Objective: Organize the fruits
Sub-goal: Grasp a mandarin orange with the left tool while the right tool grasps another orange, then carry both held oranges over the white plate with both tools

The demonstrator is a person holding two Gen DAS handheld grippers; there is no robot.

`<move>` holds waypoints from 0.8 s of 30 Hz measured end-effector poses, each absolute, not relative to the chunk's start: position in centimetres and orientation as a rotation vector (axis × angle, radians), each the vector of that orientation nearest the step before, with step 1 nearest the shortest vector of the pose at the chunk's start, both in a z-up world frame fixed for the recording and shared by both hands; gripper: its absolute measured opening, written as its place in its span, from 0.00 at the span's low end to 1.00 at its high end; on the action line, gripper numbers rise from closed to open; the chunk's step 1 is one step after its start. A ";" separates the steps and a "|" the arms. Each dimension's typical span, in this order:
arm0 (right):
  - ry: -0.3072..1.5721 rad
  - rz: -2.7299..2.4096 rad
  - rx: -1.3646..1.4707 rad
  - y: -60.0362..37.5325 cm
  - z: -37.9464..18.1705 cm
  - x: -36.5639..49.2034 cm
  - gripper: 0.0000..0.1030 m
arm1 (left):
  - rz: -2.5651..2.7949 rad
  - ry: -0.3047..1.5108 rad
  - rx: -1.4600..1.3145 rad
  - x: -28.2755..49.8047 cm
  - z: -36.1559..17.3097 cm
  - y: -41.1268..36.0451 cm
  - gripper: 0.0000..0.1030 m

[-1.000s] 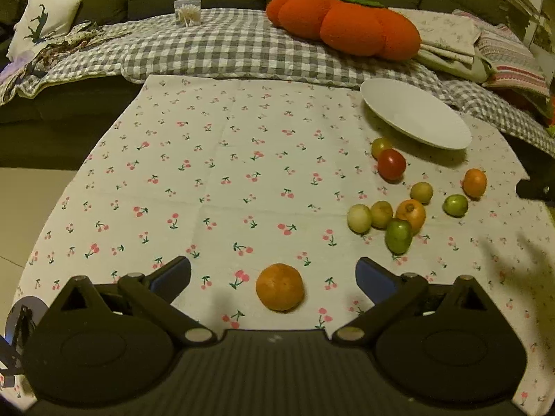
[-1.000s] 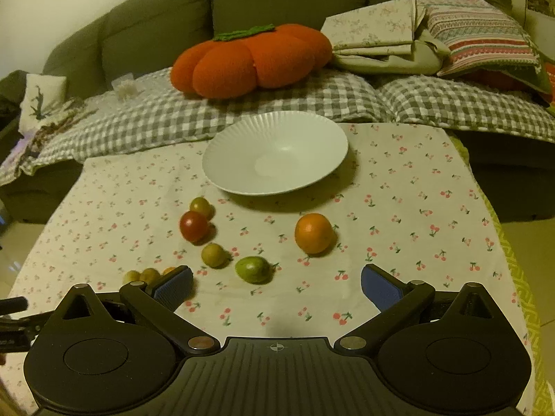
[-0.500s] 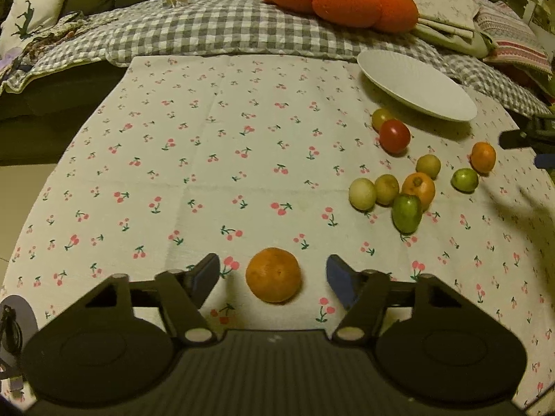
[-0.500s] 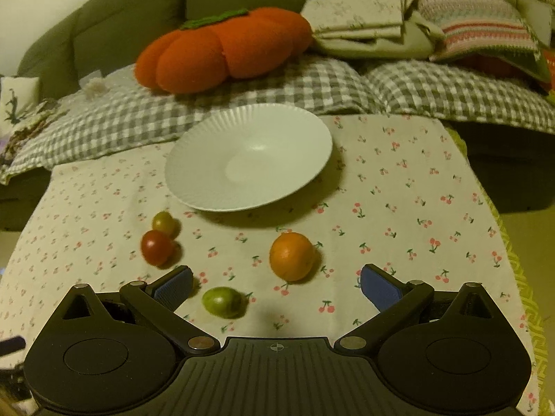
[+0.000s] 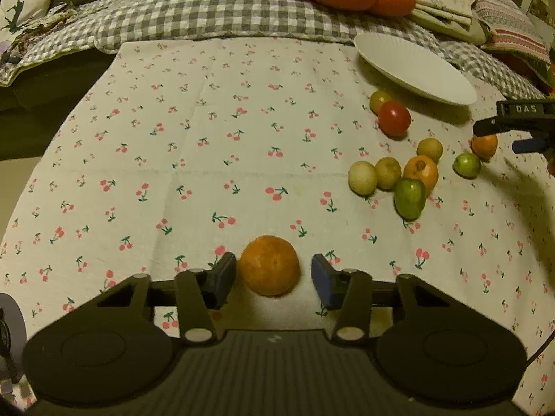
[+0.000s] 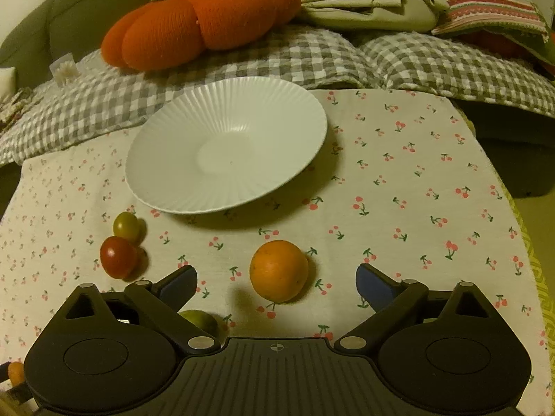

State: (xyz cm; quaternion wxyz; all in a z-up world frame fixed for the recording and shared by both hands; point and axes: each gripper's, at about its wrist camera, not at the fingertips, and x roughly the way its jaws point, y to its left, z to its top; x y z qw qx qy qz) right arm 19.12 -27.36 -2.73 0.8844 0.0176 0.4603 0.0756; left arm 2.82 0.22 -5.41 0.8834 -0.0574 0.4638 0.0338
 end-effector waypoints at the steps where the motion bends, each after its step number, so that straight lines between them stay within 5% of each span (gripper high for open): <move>1: 0.956 0.157 0.034 -27.3 -2.8 19.2 0.92 | 0.070 0.966 -0.119 2.9 -5.5 0.2 0.41; 8: 0.989 0.181 0.058 -27.0 -3.8 19.6 0.66 | 0.058 0.964 -0.157 2.8 -5.2 0.6 0.33; 13: 0.978 0.183 0.062 -26.9 -3.8 19.4 0.36 | 0.052 0.953 -0.165 2.6 -5.1 0.5 0.33; 24: 0.962 0.185 0.089 -27.3 -3.0 19.4 0.33 | 0.060 0.917 -0.152 2.4 -4.0 0.1 0.32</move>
